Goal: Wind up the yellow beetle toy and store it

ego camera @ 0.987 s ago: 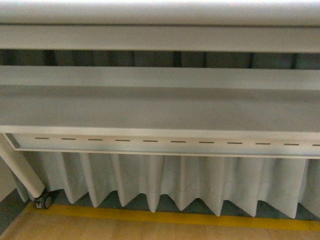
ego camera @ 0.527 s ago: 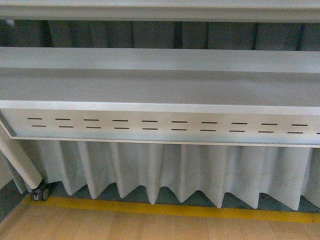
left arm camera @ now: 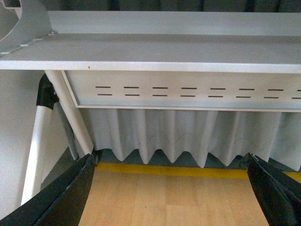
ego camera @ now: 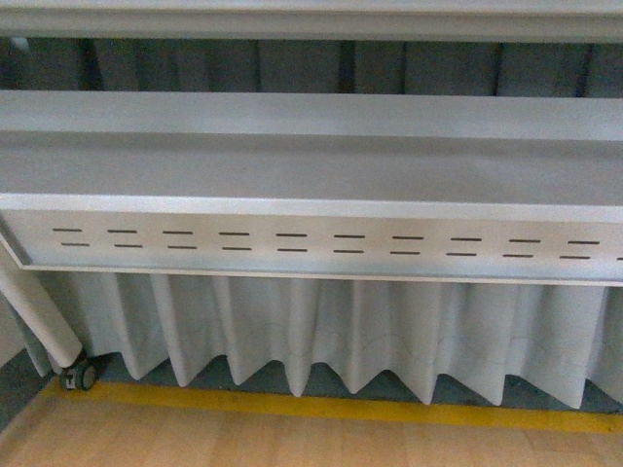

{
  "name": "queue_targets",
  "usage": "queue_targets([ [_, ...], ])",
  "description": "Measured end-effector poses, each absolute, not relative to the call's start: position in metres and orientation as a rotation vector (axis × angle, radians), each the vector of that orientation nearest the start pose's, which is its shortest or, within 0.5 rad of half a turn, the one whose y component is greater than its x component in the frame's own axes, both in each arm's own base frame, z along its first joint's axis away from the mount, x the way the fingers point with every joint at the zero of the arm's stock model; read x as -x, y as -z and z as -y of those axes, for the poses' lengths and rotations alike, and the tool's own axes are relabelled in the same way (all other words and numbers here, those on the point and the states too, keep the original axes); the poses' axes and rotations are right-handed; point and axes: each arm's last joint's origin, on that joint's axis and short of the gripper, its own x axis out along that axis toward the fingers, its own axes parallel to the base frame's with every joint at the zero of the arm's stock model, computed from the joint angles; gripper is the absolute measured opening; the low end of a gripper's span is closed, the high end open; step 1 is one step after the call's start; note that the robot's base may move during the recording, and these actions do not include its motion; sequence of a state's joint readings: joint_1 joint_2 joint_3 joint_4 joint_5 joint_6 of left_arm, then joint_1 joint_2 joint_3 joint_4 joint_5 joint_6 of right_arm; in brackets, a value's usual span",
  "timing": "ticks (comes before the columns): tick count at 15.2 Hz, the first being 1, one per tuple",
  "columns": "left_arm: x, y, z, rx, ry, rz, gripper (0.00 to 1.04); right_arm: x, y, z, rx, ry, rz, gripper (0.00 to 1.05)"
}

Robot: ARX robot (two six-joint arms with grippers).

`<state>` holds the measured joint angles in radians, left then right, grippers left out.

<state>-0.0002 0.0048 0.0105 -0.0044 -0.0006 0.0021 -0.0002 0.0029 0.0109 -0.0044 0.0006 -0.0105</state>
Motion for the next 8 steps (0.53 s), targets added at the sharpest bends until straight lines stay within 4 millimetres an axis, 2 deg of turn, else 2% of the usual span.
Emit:
queue_targets([
  [8, -0.0974, -0.1663, 0.0000, -0.002, 0.000, 0.001, 0.98, -0.0972, -0.1666, 0.0000, 0.010, 0.001, 0.004, 0.98],
])
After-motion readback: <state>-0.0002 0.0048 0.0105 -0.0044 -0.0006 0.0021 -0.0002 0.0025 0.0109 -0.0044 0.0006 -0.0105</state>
